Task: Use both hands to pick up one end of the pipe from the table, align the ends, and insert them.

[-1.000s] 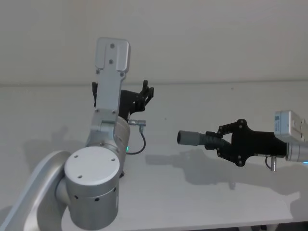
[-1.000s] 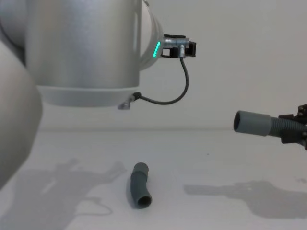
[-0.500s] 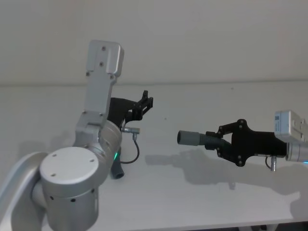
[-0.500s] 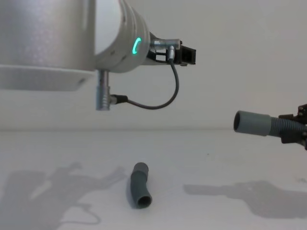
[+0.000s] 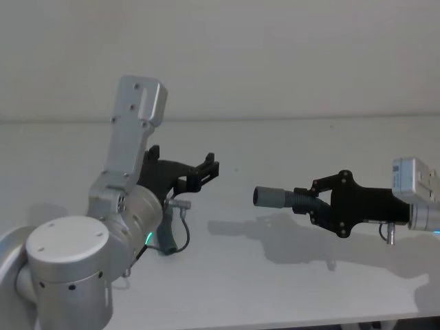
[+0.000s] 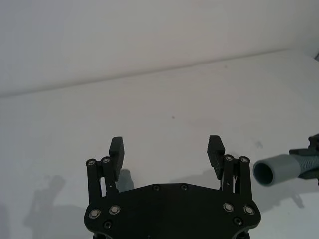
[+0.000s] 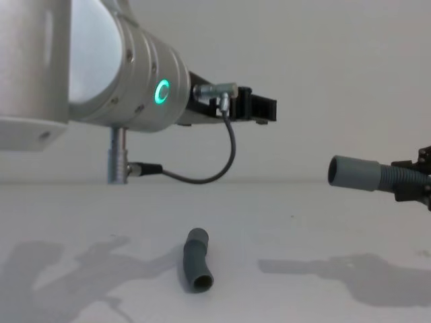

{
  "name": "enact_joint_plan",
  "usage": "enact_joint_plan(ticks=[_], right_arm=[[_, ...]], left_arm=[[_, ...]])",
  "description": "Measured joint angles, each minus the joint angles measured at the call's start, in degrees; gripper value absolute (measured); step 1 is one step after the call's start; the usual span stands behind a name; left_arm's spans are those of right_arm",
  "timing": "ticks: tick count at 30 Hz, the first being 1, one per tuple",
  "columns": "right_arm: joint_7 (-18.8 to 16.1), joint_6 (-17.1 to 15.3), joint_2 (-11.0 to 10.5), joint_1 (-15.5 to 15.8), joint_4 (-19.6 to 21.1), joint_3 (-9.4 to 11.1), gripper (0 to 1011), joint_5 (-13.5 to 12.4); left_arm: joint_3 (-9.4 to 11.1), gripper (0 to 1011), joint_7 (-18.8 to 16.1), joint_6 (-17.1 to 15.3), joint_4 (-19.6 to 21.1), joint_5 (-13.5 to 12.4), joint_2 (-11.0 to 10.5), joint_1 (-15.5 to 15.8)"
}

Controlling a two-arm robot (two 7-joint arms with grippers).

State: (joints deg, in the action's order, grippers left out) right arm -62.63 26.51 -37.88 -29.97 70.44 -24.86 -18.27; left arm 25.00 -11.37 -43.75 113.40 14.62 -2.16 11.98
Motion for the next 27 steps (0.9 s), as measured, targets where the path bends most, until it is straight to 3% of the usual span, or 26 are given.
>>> enact_joint_plan(ticks=[13,27], right_arm=[[0.0,0.0,0.0,0.0,0.0,0.0,222,0.0],[0.0,0.0,0.0,0.0,0.0,0.0,222,0.0]], left_arm=[[-1.3,1001,0.9,-2.1,0.9,0.9,-0.3,-2.2],[-0.5,1001,-1.3,-2.3,0.1,-1.5,0.4,-3.7]])
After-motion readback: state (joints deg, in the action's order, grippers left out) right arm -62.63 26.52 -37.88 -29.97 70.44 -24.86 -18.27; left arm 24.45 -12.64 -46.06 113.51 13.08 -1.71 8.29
